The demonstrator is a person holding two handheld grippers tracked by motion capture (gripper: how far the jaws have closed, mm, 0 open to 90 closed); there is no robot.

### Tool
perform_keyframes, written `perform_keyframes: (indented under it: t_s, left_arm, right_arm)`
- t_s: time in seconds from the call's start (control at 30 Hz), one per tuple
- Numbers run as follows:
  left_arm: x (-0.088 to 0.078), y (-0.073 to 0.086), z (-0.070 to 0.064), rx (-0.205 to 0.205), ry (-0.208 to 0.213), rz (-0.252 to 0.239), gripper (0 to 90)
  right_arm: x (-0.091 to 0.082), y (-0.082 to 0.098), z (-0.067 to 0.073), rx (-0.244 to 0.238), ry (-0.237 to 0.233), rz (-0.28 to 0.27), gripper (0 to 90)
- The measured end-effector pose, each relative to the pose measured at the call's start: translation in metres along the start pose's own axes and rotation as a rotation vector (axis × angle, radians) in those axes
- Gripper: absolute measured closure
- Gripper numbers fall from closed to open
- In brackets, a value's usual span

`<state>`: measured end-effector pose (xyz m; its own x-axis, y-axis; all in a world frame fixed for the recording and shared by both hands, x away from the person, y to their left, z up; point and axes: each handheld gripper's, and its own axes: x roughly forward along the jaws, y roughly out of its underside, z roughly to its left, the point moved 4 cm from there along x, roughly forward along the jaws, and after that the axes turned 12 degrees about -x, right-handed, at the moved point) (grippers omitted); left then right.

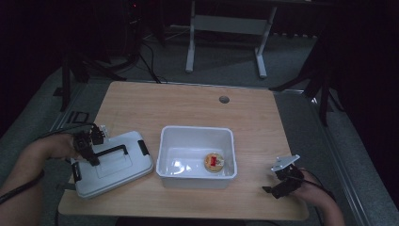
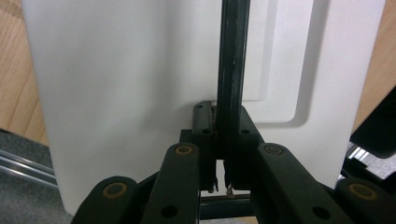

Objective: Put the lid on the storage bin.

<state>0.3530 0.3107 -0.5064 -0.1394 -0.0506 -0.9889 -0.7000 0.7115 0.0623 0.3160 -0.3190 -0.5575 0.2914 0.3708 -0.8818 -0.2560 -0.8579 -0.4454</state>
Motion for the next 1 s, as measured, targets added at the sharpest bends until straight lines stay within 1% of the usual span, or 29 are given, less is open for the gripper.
perform_keyframes:
  t_s: [0.03,0.07,0.13,0.2,0.23,0.3,0.33,0.37,0.4,0.43,0.5,0.53,0.63,0.67,0.7,0.77,0.8,0.9,0.93,1.0]
  left_arm:
    - [-0.002,0.001,0.000,-0.005,0.000,-0.001,83.4]
    - [-0.005,0.002,-0.001,-0.005,0.007,0.000,83.4]
    - [-0.009,0.004,-0.002,-0.001,0.000,-0.002,83.4]
    - [-0.012,0.005,-0.003,0.008,0.003,0.000,83.4]
    - [-0.018,0.006,-0.004,0.005,0.001,-0.006,83.4]
    - [-0.026,0.008,-0.005,0.003,0.001,-0.014,83.4]
    - [-0.026,0.008,-0.005,0.003,0.001,-0.014,83.4]
    - [-0.030,0.009,-0.006,0.004,0.007,-0.017,83.4]
    - [-0.039,0.011,-0.007,0.008,-0.007,-0.021,83.4]
    - [-0.043,0.012,-0.008,0.011,-0.004,-0.021,83.4]
    - [-0.052,0.013,-0.011,0.014,-0.016,-0.030,83.4]
    - [-0.057,0.014,-0.012,0.020,-0.009,-0.032,83.4]
    - [-0.071,0.015,-0.016,0.028,-0.017,-0.044,83.4]
    - [-0.071,0.015,-0.016,0.028,-0.017,-0.044,83.4]
    - [-0.080,0.015,-0.019,0.034,-0.030,-0.047,83.4]
    - [-0.090,0.015,-0.023,0.044,-0.032,-0.051,83.4]
    - [-0.090,0.015,-0.023,0.044,-0.032,-0.051,83.5]
    - [-0.108,0.014,-0.029,0.055,-0.054,-0.063,83.4]
    - [-0.114,0.013,-0.031,0.057,-0.053,-0.067,83.4]
    - [-0.125,0.012,-0.035,0.067,-0.071,-0.072,83.4]
  right_arm:
    - [0.000,-0.001,-0.001,0.004,-0.009,0.004,11.1]
    - [0.000,-0.001,-0.002,-0.006,-0.014,0.011,11.1]
    - [-0.001,-0.002,-0.004,-0.002,-0.013,0.026,11.1]
    - [-0.002,-0.003,-0.005,-0.007,-0.013,0.030,11.0]
    - [-0.003,-0.004,-0.007,-0.006,-0.014,0.037,11.1]
    - [-0.004,-0.005,-0.009,-0.005,-0.013,0.040,11.1]
    - [-0.004,-0.006,-0.009,-0.007,-0.012,0.040,11.1]
    - [-0.004,-0.006,-0.009,-0.007,-0.012,0.040,11.1]
    - [-0.004,-0.006,-0.010,-0.011,-0.011,0.045,11.1]
    - [-0.005,-0.007,-0.009,-0.015,-0.011,0.047,11.1]
    - [-0.005,-0.008,-0.009,-0.017,-0.016,0.049,11.1]
    - [-0.006,-0.008,-0.009,-0.019,-0.016,0.049,11.1]
    - [-0.007,-0.009,-0.010,-0.019,-0.015,0.046,11.1]
    - [-0.007,-0.009,-0.010,-0.019,-0.015,0.046,11.1]
    - [-0.007,-0.010,-0.010,-0.025,-0.015,0.046,11.1]
    - [-0.008,-0.011,-0.010,-0.029,-0.018,0.047,11.1]
    - [-0.008,-0.011,-0.010,-0.029,-0.018,0.047,11.1]
    - [-0.008,-0.012,-0.009,-0.029,-0.016,0.044,11.1]
    - [-0.008,-0.013,-0.009,-0.033,-0.015,0.047,11.1]
    - [-0.008,-0.013,-0.009,-0.035,-0.017,0.044,11.2]
